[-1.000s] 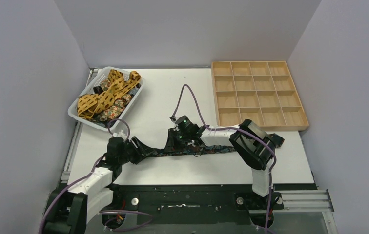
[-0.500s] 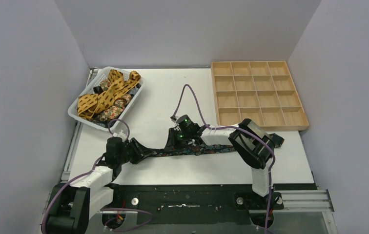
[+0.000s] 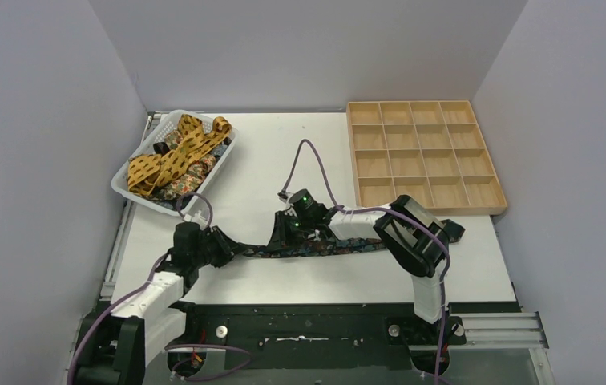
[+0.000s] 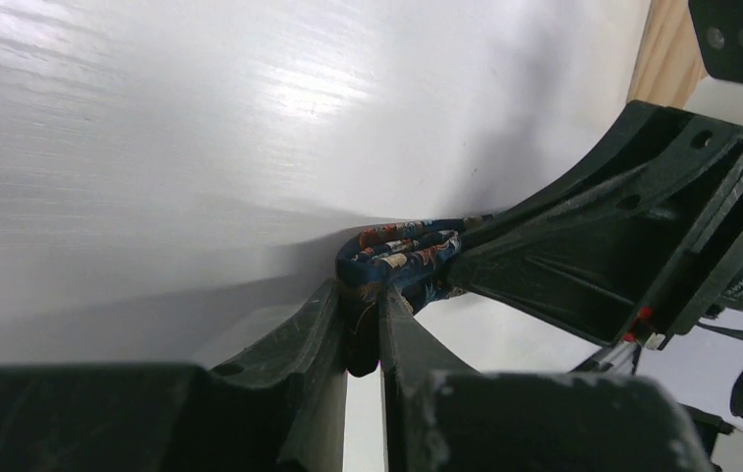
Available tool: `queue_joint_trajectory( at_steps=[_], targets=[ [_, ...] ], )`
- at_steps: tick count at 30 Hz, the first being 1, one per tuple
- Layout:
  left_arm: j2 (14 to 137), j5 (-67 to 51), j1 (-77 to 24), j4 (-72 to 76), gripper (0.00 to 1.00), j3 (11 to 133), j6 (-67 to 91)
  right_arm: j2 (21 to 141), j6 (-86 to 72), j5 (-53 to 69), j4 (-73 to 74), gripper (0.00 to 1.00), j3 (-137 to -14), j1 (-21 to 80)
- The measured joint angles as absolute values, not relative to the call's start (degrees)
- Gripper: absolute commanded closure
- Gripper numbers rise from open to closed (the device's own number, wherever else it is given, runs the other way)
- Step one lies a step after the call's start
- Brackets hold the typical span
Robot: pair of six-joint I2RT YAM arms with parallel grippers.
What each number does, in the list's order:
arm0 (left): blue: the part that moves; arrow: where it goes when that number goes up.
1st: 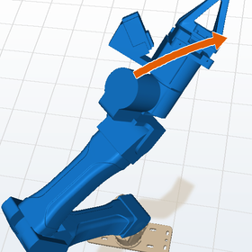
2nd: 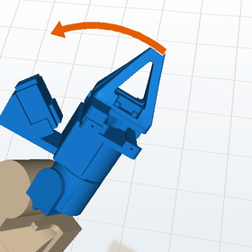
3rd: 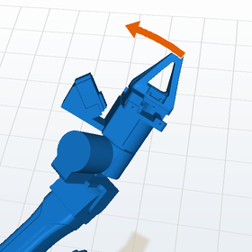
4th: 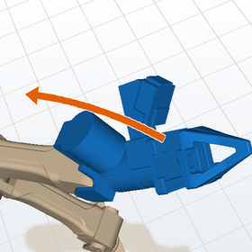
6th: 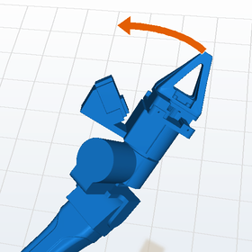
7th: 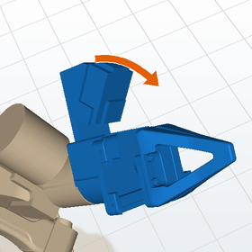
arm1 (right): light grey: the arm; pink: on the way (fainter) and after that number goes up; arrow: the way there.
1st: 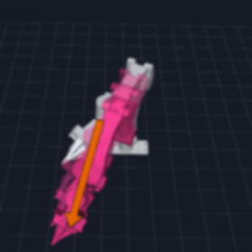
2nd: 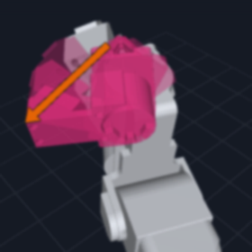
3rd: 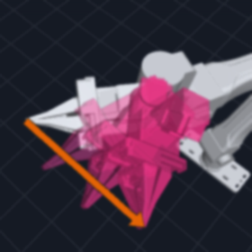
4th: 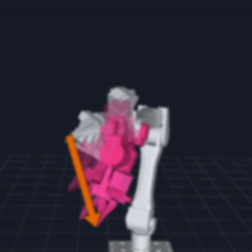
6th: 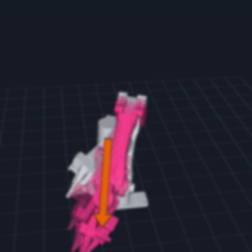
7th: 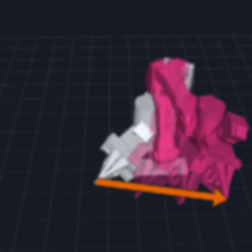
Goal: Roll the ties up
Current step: Roll the tie at the center of the board.
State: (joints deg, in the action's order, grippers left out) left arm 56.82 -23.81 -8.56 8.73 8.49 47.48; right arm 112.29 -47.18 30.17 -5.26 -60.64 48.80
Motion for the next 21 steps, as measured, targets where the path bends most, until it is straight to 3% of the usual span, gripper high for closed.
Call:
queue_joint_trajectory(
  at_steps=[8, 14, 21],
  targets=[
    [52.2, -12.3, -14.2, -4.3, 1.0, 14.5, 44.8, 112.0, -45.3, 30.5, -4.4, 0.65, -61.7, 48.8],
    [52.8, -0.3, -23.5, -12.1, 1.0, 20.6, 44.3, 109.6, -43.0, 29.3, -1.6, 0.74, -61.7, 48.8],
    [52.7, 6.8, -25.8, -17.3, 1.0, 24.6, 43.6, 108.9, -43.1, 29.3, -1.7, 0.83, -61.6, 48.4]
  ],
)
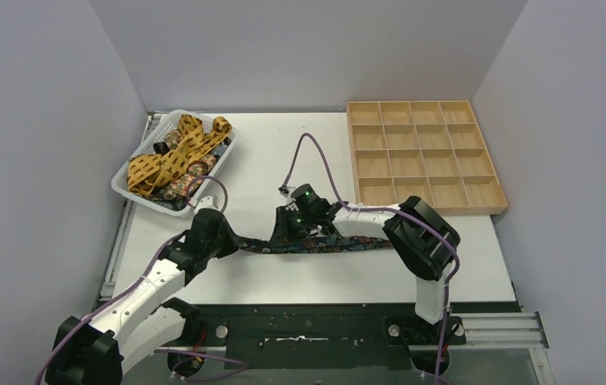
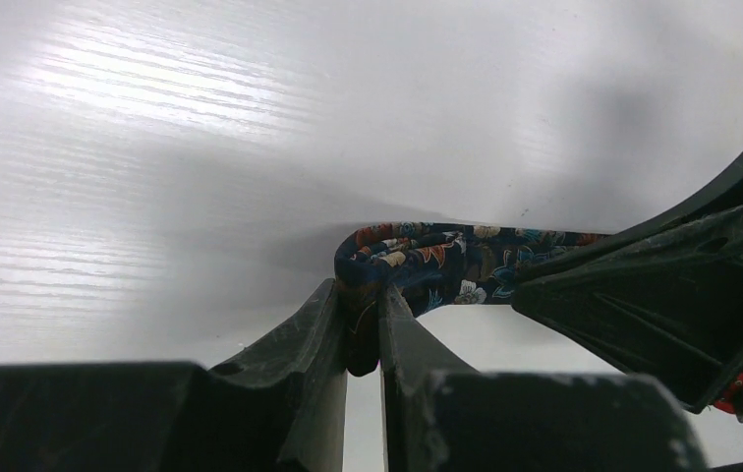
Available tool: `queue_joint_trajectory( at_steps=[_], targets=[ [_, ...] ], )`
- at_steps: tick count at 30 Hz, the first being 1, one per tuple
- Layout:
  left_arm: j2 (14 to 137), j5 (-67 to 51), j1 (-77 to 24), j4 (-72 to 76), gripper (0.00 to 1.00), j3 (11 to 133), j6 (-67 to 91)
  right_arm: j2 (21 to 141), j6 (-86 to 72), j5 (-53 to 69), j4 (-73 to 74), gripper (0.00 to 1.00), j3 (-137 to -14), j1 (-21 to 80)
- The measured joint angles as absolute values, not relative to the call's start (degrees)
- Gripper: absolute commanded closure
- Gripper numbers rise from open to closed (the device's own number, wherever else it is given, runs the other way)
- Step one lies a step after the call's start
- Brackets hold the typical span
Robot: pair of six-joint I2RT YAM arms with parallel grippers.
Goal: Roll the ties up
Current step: Roll the tie at the center of the board.
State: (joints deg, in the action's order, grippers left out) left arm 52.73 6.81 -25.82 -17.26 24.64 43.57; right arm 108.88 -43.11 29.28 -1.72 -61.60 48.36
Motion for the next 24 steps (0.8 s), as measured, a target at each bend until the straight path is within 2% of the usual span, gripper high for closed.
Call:
queue_joint_trajectory(
  at_steps=[20, 24],
  targets=[
    [57.9, 23.0, -37.8, -28.2, 1.0, 33.6, 39.9, 108.9, -44.2, 29.5, -3.0, 0.84, -61.4, 48.0],
    [61.2, 26.5, -40.2, -31.1, 1.0, 36.6, 39.8, 108.4, -43.8, 25.5, -0.3, 0.8, -61.5, 48.0]
  ],
)
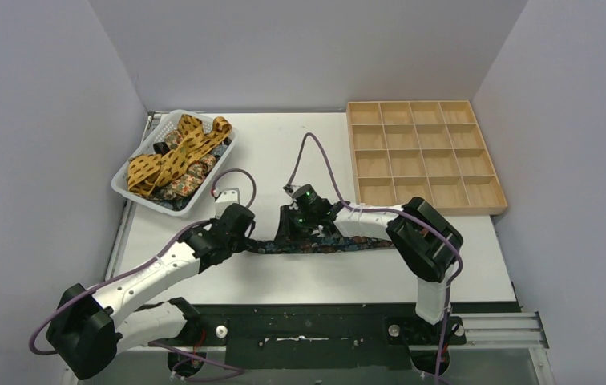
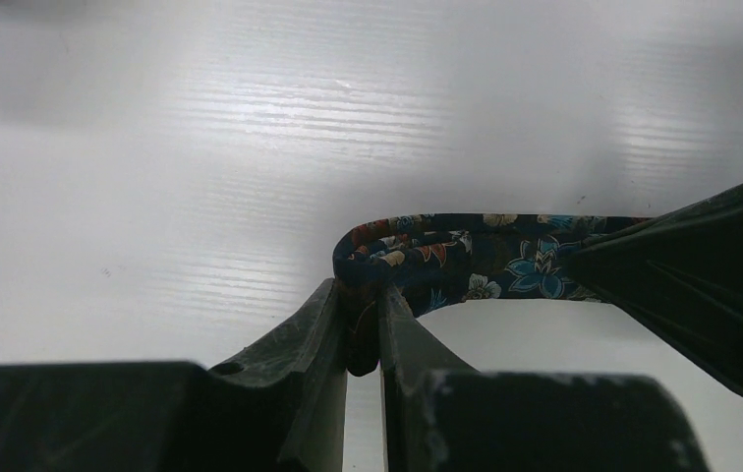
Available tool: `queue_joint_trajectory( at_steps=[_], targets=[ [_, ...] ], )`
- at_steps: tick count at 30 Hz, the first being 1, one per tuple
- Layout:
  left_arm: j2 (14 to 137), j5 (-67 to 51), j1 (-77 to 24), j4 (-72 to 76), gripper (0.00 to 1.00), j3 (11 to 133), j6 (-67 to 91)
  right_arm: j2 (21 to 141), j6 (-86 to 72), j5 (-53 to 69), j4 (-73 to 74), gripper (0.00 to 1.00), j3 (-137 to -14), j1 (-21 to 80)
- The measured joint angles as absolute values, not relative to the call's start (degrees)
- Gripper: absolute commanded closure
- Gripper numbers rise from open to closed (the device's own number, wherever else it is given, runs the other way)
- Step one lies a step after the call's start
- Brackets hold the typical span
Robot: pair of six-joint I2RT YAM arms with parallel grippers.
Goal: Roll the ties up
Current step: Roll the tie at the center of the board.
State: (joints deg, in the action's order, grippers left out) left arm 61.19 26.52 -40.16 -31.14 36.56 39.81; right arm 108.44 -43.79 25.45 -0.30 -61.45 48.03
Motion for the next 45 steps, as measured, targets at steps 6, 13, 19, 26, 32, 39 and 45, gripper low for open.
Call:
queue_joint_trajectory(
  at_steps=[6, 13, 19, 26, 32, 39, 45],
  targets=[
    [62.9, 32.4, -43.2, -33.8, 1.0, 40.2, 40.1, 100.0, -43.3, 15.4, 4.4, 0.67, -58.4, 47.0],
    [65.0, 38.1, -46.8, -37.0, 1.0, 42.5, 41.3, 84.1, -40.6, 1.8, 4.4, 0.04, -53.8, 45.8],
    [67.2, 40.9, -48.0, -38.4, 1.0, 43.0, 41.9, 83.7, -41.7, 10.8, -4.4, 0.0, -48.7, 39.2],
    [72.4, 45.1, -51.5, -40.8, 1.0, 46.9, 43.2, 93.6, -49.8, 22.4, -14.2, 0.52, -42.2, 37.3],
    [75.8, 46.7, -53.5, -41.8, 1.0, 48.0, 44.8, 103.0, -61.3, 30.9, -31.6, 0.78, -40.7, 40.2],
    [75.9, 47.4, -53.6, -42.2, 1.0, 47.9, 45.9, 113.3, -69.6, 33.4, -40.5, 0.92, -46.5, 47.3],
    [74.9, 47.6, -53.6, -42.2, 1.0, 46.8, 46.2, 114.0, -69.7, 31.2, -36.5, 1.0, -54.0, 49.2]
  ],
)
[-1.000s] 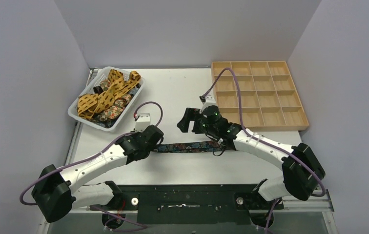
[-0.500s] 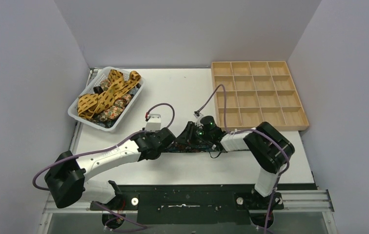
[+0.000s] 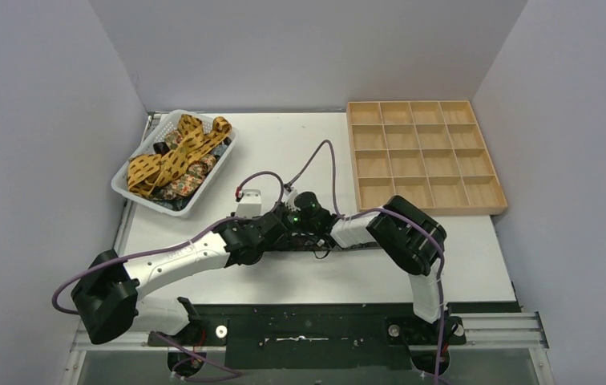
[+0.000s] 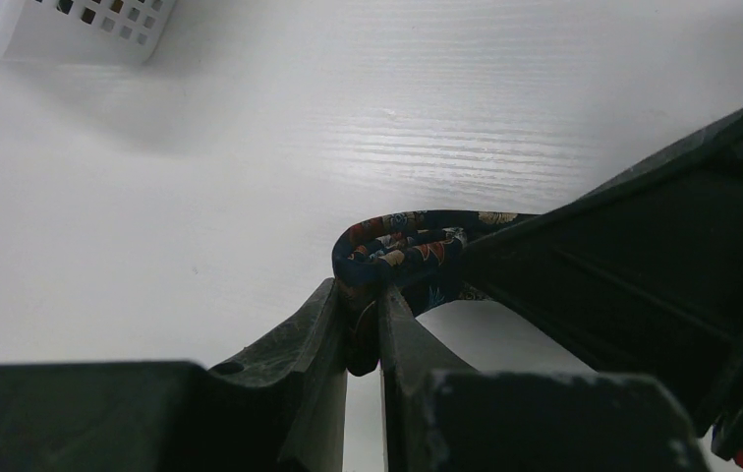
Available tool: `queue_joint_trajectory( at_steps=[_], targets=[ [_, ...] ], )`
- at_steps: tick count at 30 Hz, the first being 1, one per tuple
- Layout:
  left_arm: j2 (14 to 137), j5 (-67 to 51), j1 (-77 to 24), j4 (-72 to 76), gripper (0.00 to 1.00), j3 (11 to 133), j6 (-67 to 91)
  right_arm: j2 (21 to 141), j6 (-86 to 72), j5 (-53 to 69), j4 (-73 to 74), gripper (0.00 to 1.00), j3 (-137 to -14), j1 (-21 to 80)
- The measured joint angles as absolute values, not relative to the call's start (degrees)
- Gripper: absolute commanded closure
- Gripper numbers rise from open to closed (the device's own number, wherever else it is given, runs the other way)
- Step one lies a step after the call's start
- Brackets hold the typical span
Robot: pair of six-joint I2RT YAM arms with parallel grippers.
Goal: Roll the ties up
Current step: Roll the tie at the center of the board.
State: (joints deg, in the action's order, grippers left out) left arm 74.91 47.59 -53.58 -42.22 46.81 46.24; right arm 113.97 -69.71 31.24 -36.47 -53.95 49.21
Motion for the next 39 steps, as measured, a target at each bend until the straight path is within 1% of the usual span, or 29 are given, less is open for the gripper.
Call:
queue_joint_trajectory(
  at_steps=[14, 26, 39],
  targets=[
    [74.9, 47.5, -53.6, -42.2, 1.0, 46.3, 46.3, 116.2, -68.5, 29.3, -29.1, 1.0, -56.9, 49.8],
    [76.7, 47.5, -53.6, -42.2, 1.0, 46.3, 46.3, 119.9, -68.0, 29.4, -26.7, 1.0, -60.6, 50.5],
    [77.2, 47.5, -53.6, -42.0, 1.0, 46.3, 46.1, 119.9, -66.3, 29.3, -23.9, 1.0, -61.7, 50.7]
  ],
)
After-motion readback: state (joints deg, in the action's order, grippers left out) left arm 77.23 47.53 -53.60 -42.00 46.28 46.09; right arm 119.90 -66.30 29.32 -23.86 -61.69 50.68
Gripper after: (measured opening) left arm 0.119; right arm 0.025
